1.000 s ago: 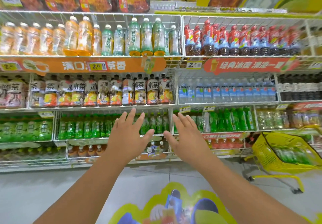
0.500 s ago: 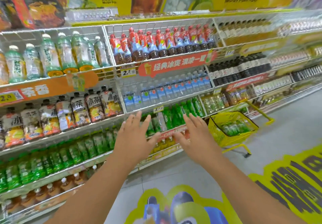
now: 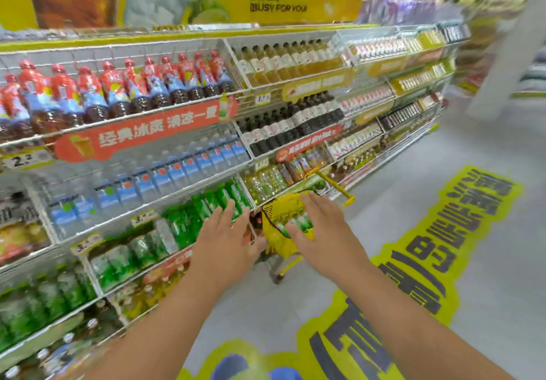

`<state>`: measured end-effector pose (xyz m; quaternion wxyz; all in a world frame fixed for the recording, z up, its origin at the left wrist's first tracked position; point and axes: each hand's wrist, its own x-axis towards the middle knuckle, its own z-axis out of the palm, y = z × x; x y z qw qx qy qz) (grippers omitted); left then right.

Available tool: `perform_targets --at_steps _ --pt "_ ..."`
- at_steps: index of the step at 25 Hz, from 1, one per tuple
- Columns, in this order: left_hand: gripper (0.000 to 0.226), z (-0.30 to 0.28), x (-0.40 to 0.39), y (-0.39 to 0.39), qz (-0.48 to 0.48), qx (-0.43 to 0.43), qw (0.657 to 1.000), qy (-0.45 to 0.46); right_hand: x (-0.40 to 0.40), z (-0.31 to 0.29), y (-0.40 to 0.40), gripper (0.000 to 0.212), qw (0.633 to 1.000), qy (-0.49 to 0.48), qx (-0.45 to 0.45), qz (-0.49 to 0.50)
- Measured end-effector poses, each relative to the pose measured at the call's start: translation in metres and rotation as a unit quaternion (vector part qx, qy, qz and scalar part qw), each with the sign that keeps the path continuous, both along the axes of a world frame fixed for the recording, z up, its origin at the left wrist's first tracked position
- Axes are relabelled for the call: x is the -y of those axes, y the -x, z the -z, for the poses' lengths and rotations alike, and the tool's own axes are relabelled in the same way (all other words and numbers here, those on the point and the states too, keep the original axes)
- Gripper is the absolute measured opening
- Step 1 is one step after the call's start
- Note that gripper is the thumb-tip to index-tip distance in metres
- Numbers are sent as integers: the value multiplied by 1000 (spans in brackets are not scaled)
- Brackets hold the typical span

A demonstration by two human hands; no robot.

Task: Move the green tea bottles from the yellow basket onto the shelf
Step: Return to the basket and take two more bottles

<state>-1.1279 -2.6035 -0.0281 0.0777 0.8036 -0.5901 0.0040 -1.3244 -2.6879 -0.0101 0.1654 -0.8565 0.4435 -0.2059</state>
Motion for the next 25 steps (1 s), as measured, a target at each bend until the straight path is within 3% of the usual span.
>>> perform_targets --at_steps 5,11,21,25 --pt "80 -4 110 30 52 -2 999 0 84 3 35 87 998 1 -12 59" --pt "99 27 261 12 98 -10 995 27 208 21 21 76 995 22 -46 86" --pt "80 31 495 -60 129 2 991 19 435 32 -45 108 985 59 -135 91" --pt "79 38 557 -73 104 -18 994 19 513 41 -57 101 987 44 -144 61"
